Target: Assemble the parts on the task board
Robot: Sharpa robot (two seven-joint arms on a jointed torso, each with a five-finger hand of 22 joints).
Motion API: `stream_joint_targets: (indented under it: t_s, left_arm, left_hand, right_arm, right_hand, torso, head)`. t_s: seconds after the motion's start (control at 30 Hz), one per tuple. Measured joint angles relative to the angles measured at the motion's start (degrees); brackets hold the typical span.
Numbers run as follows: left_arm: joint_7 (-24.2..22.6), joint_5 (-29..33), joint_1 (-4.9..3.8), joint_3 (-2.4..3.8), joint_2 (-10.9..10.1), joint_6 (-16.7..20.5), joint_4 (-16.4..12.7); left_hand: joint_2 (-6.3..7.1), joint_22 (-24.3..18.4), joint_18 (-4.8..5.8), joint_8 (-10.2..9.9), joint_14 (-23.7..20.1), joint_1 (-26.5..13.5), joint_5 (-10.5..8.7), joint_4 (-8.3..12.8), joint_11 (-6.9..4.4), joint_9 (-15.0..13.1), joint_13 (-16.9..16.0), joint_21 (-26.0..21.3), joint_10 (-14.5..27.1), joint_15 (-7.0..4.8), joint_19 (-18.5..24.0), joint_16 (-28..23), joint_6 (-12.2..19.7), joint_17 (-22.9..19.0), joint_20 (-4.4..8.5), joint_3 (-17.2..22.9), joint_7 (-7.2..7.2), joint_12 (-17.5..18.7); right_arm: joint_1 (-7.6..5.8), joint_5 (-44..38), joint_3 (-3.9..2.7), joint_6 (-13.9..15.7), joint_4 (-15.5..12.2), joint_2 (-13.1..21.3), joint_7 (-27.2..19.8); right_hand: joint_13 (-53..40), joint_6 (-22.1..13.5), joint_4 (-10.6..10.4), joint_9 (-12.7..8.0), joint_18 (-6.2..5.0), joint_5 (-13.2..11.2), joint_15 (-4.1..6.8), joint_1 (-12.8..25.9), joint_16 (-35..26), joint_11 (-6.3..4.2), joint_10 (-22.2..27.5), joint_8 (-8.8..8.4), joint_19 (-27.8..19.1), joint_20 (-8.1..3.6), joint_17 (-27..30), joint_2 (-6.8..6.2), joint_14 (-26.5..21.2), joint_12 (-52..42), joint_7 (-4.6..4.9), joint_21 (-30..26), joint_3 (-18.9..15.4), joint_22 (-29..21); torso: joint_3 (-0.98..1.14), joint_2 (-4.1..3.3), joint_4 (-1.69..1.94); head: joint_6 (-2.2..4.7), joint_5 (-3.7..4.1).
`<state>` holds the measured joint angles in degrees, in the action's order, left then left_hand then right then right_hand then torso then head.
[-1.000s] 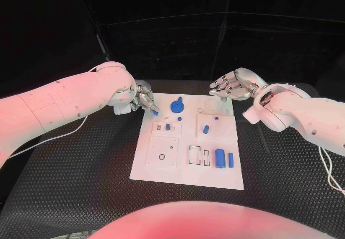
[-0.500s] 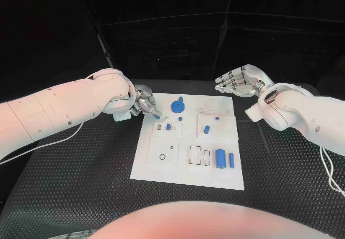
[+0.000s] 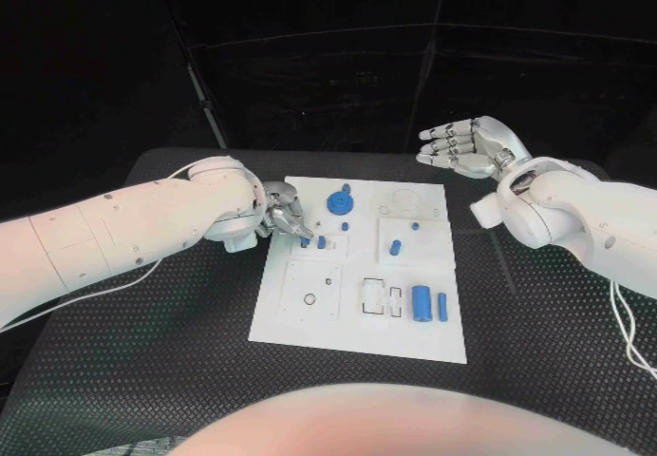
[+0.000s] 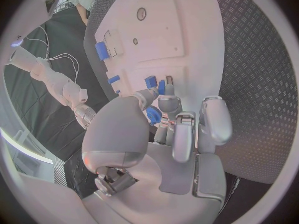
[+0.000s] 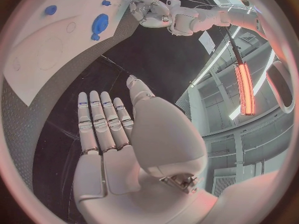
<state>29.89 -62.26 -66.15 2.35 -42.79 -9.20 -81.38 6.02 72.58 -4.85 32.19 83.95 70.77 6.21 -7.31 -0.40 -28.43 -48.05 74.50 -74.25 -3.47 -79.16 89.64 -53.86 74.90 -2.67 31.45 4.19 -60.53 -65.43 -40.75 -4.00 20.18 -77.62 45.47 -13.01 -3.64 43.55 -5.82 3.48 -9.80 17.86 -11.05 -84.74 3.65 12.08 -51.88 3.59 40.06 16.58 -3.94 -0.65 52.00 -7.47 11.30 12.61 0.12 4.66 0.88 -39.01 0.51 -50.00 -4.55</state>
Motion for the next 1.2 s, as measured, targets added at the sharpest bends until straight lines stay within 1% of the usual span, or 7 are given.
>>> stream_joint_targets:
  t_s: [0.13,0.23,0.37,0.43,0.5,0.93,1.2]
  left_arm:
    - [-0.01,-1.08,0.23,0.00,0.00,0.66,-0.01]
    - [-0.01,-1.75,0.30,0.00,-0.01,0.98,0.03]
    - [-0.01,-2.50,0.35,0.00,0.06,1.15,0.08]
    - [-0.01,-2.80,0.41,0.00,0.09,1.16,0.08]
    - [-0.01,-3.11,0.43,0.00,0.10,1.17,0.08]
    - [-0.04,-4.70,0.52,0.03,0.05,0.95,-0.20]
    - [-0.03,-5.32,0.53,0.05,-0.01,0.38,-0.34]
  left_hand:
    - [0.09,0.08,0.00,0.00,0.00,-0.22,0.22,0.38,0.00,-0.04,-0.05,0.23,0.00,0.00,0.00,0.00,0.00,0.00,0.00,0.37,0.00,0.00]
    - [0.18,0.08,0.01,0.00,0.00,-0.32,0.24,0.38,0.00,-0.09,-0.05,0.22,0.00,0.00,0.00,0.00,0.00,0.00,0.00,0.38,0.01,-0.08]
    - [0.19,0.15,0.00,0.11,0.00,-0.42,0.25,0.31,0.19,-0.16,-0.11,0.22,-0.19,0.00,-0.17,0.00,-0.02,0.00,0.17,0.62,-0.02,-0.27]
    - [0.37,0.15,0.01,0.29,0.00,-0.65,0.25,0.77,0.19,-0.17,-0.12,0.22,-0.19,0.00,-0.21,0.00,-0.13,0.00,0.21,1.08,-0.12,-0.27]
    - [0.44,0.15,0.00,0.29,0.00,-0.71,0.47,0.78,-0.02,-0.34,-0.19,0.22,-0.40,0.00,-0.21,0.00,-0.22,0.00,0.21,1.09,-0.20,-0.27]
    - [0.44,0.33,0.00,0.66,0.00,-0.72,1.11,0.70,-0.01,-0.48,-0.18,0.22,-0.41,0.00,-0.21,0.00,0.00,0.00,0.21,1.33,-0.41,-0.27]
    - [0.66,0.32,0.00,0.90,0.00,-0.95,1.11,0.75,-0.03,-0.49,-0.18,0.22,-0.42,0.00,-0.21,0.00,0.01,0.00,0.21,1.39,-0.41,-0.27]
  right_arm:
    - [0.00,0.92,0.00,0.35,0.14,-0.02,-0.71]
    - [0.00,1.46,0.00,0.59,0.15,-0.03,-1.14]
    - [0.00,1.94,0.00,0.86,0.17,-0.02,-1.56]
    - [0.00,2.10,0.00,0.95,0.17,-0.01,-1.72]
    - [0.00,2.26,0.00,1.06,0.17,0.01,-1.87]
    - [0.01,2.69,0.00,1.27,0.17,0.02,-2.40]
    - [0.01,2.80,0.00,1.27,0.17,0.02,-2.52]
  right_hand:
    - [0.00,-0.52,0.46,-0.04,0.00,0.00,0.21,0.39,0.00,0.17,0.17,-0.07,0.03,0.03,0.26,-0.01,-0.21,0.18,-0.11,-0.45,0.13,-0.31]
    - [0.00,-1.31,1.00,-0.10,0.00,0.00,0.00,0.72,0.00,0.40,0.40,-0.28,0.52,-0.10,0.35,0.32,-0.42,0.28,-0.28,-0.93,0.21,-0.55]
    - [-0.01,-1.56,1.13,-0.10,0.00,0.00,-0.21,0.71,0.00,0.41,0.40,-0.28,0.72,0.10,0.35,0.32,-0.63,0.50,-0.14,-0.93,0.33,-0.63]
    - [-0.01,-1.56,1.13,-0.10,0.00,0.00,-0.21,0.71,0.00,0.41,0.40,-0.28,0.72,0.10,0.35,0.32,-0.62,0.49,-0.14,-0.93,0.33,-0.63]
    - [-0.01,-1.56,1.13,-0.10,0.00,0.00,-0.21,0.71,0.00,0.41,0.40,-0.28,0.72,0.10,0.35,0.32,-0.63,0.49,-0.14,-0.93,0.33,-0.63]
    - [-0.01,-1.56,1.19,-0.10,0.00,0.00,-0.21,0.93,0.00,0.41,0.40,-0.28,0.71,0.11,0.34,0.08,-0.62,0.49,-0.14,-1.31,0.40,-0.70]
    - [-0.02,-1.56,1.49,-0.10,0.00,0.00,-0.21,1.22,0.00,0.41,0.40,-0.28,0.71,0.11,0.34,0.37,-0.62,0.49,-0.14,-1.31,0.38,-0.69]
  torso:
    - [0.00,-0.04,-0.01]
    - [0.01,-0.06,-0.03]
    - [0.02,-0.09,-0.05]
    - [0.02,-0.10,-0.05]
    - [0.03,-0.12,-0.05]
    - [0.05,-0.08,-0.04]
    - [0.05,-0.07,-0.03]
  head:
    - [0.00,-0.12]
    - [0.00,-0.13]
    - [0.00,-0.14]
    - [0.00,-0.09]
    - [0.00,-0.08]
    - [0.00,-0.18]
    - [0.00,-0.20]
